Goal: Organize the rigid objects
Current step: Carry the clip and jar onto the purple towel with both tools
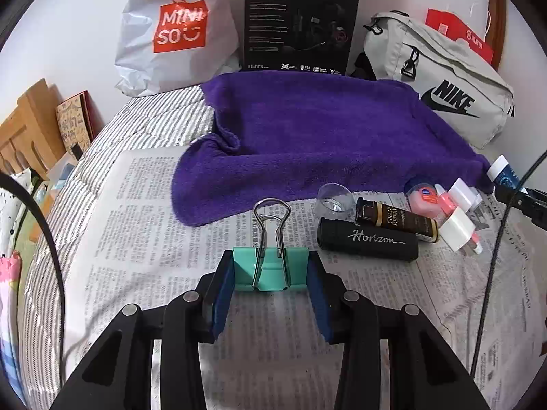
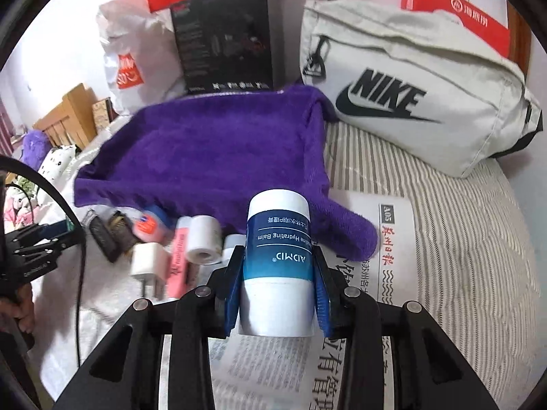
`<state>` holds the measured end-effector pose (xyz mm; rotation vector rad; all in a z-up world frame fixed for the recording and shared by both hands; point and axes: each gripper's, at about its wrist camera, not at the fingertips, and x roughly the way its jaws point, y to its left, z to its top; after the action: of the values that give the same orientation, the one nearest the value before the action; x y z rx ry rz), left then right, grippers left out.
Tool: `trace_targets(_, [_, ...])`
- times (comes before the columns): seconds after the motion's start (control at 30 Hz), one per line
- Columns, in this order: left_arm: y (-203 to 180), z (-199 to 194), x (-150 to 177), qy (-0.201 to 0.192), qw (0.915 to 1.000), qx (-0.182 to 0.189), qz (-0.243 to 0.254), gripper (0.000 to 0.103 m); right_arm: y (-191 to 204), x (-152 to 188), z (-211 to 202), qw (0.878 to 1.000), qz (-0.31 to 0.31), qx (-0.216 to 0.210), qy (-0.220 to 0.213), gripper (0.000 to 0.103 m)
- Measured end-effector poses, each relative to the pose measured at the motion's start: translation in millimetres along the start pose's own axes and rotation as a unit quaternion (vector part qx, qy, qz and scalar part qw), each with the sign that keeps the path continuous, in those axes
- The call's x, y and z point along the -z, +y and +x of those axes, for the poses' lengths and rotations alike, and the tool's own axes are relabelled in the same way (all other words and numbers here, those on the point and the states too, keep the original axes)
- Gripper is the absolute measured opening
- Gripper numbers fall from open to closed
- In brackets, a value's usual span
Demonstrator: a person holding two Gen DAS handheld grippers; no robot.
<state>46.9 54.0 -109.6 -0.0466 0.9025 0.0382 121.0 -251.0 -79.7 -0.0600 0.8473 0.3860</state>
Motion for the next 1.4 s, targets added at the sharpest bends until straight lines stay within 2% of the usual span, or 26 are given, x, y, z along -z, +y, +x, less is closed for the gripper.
trace_targets(0.4, [18.1,-34.0,-22.8,-0.012,0.9998,0.010,-0.013,0.039,-3.5,-12.7,-9.4,1.000,0.014,-0.021,0.002,0.036])
trace_targets(0.7, [15.4,-36.7,-58.5,-0.017,0.9996,0.022,-0.005,0.039,-5.7,-45.1,-7.9,1.000,0.011,-0.025,-0.003,0.036])
trace_targets(1.13, [3.2,8.1,-122.9,-0.004,0.9994,0.029,0.020,0.039,-7.9,-99.3,40.1,1.000,0.004,-0.016,0.011,0.036])
trace_targets(1.4, [5.1,48.9,-148.3,0.012,0.9990,0.042,0.011,0.039,-3.2,-123.4,84.2,0.999,-0.013,-0.006,0.034,0.036])
